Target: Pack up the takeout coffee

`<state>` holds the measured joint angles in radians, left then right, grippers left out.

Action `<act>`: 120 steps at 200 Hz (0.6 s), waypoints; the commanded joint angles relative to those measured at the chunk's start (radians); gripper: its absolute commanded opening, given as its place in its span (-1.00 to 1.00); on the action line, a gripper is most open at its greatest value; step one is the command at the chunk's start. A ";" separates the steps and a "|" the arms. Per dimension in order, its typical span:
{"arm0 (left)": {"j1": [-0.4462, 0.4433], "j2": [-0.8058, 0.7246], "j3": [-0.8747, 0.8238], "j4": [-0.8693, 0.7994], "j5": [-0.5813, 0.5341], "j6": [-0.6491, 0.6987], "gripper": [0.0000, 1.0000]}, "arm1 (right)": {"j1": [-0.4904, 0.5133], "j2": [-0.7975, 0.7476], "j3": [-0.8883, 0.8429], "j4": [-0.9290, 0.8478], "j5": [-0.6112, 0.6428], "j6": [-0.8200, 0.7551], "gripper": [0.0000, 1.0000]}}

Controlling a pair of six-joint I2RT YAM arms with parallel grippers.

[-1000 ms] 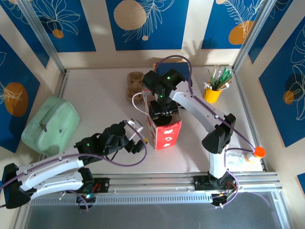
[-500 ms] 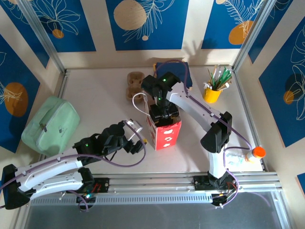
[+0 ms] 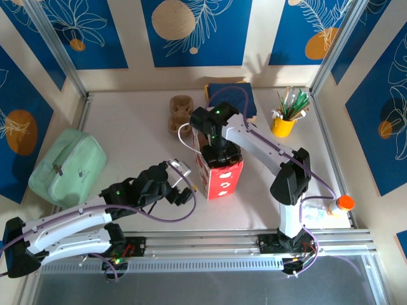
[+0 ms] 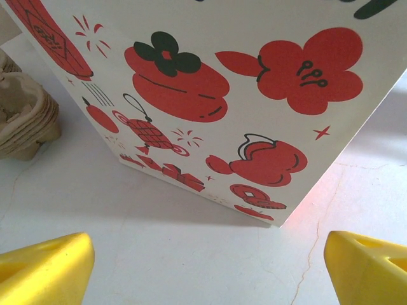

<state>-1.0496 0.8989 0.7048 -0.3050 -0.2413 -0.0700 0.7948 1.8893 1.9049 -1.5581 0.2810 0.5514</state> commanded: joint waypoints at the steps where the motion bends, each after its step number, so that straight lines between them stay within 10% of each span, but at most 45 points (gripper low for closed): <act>1: -0.006 0.000 -0.005 0.011 -0.004 -0.002 0.86 | 0.001 -0.048 -0.019 0.024 -0.019 0.013 0.24; 120: -0.007 0.001 -0.013 0.011 0.005 -0.017 0.86 | 0.004 -0.110 -0.115 0.126 -0.025 0.039 0.23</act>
<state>-1.0496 0.8997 0.6979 -0.3038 -0.2409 -0.0734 0.7948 1.8202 1.8149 -1.4532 0.2806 0.5701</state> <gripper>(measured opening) 0.932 0.623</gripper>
